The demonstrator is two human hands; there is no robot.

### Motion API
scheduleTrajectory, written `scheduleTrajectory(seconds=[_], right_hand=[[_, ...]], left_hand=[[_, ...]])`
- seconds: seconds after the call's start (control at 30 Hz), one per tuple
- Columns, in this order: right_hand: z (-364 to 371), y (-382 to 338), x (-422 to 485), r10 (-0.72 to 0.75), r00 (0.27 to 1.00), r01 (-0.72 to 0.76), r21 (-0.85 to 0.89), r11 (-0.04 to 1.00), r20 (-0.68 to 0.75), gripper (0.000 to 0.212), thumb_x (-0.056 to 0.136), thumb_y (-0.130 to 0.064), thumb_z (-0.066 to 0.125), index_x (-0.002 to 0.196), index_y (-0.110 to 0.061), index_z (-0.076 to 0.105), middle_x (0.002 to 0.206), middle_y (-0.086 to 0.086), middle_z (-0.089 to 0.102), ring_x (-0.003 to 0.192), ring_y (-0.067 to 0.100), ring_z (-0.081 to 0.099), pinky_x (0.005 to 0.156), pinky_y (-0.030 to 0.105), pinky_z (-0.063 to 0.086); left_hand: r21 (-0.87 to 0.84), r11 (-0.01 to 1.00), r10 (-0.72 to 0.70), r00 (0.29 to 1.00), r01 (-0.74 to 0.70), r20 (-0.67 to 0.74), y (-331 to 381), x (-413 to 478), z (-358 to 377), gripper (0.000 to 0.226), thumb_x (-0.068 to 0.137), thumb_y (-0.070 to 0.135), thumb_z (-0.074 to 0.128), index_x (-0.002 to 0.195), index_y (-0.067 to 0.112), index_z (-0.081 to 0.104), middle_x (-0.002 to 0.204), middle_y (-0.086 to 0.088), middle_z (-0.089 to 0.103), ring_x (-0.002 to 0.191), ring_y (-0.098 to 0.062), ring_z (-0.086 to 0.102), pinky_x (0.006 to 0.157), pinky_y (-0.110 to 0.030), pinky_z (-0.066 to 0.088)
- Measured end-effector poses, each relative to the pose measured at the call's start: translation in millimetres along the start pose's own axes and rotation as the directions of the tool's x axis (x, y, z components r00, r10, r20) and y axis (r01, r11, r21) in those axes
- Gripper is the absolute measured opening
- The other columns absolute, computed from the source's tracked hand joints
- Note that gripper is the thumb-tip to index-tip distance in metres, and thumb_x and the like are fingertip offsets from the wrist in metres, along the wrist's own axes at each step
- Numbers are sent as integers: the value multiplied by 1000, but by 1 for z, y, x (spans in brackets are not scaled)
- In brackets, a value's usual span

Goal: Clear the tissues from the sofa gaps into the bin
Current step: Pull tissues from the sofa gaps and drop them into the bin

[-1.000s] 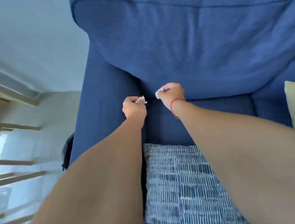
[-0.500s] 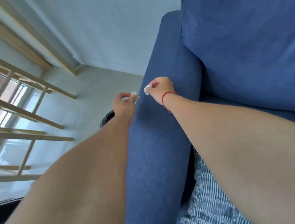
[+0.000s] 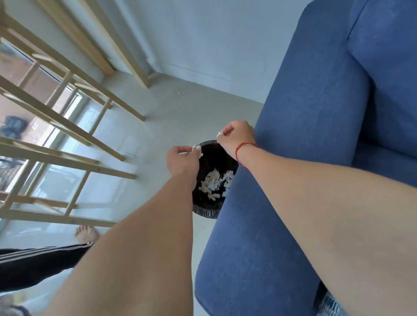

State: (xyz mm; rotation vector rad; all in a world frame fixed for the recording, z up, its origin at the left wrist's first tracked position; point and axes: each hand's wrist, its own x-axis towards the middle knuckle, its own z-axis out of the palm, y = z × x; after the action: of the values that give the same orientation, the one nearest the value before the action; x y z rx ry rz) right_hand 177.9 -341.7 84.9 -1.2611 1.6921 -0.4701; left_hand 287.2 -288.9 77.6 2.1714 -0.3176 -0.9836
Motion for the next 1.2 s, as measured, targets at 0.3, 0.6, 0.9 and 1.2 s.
scheduleTrajectory(seconds=[0.3, 0.6, 0.9, 1.2], right_hand=[[31, -1, -1, 107, 988, -88, -163, 983, 115, 24, 89, -3, 54, 108, -5, 69, 117, 10, 69, 111, 27, 63, 89, 28, 49], [-17, -5, -29, 103, 986, -79, -181, 980, 130, 33, 92, -1, 46, 121, -1, 60, 128, 13, 59, 121, 29, 55, 98, 34, 46], [-134, -10, -59, 36, 995, -43, -68, 997, -92, 34, 95, -17, 42, 126, -8, 53, 125, 9, 55, 109, 27, 55, 92, 33, 45], [-262, 78, -130, 141, 964, -147, -9, 989, -226, 43, 95, -28, 43, 133, -9, 50, 140, 9, 50, 124, 29, 49, 108, 39, 39]], left_hand=[[67, 996, -62, 997, 60, 37, -8, 15, -12, 20, 83, 13, 64, 104, 17, 64, 105, -12, 67, 94, -32, 66, 81, -34, 54], [310, 949, 13, 988, -61, 155, 8, -26, -11, 41, 92, 13, 50, 58, 22, 28, 63, 6, 31, 84, -25, 37, 68, -25, 37], [463, 767, 242, 869, -443, 431, 73, -134, 27, 61, 95, 30, 48, 150, 12, 30, 151, -7, 41, 136, -26, 43, 108, -34, 36], [520, 632, 273, 794, -574, 543, 37, -261, 79, 60, 95, 37, 47, 148, 14, 34, 147, -6, 46, 129, -27, 51, 98, -34, 44]])
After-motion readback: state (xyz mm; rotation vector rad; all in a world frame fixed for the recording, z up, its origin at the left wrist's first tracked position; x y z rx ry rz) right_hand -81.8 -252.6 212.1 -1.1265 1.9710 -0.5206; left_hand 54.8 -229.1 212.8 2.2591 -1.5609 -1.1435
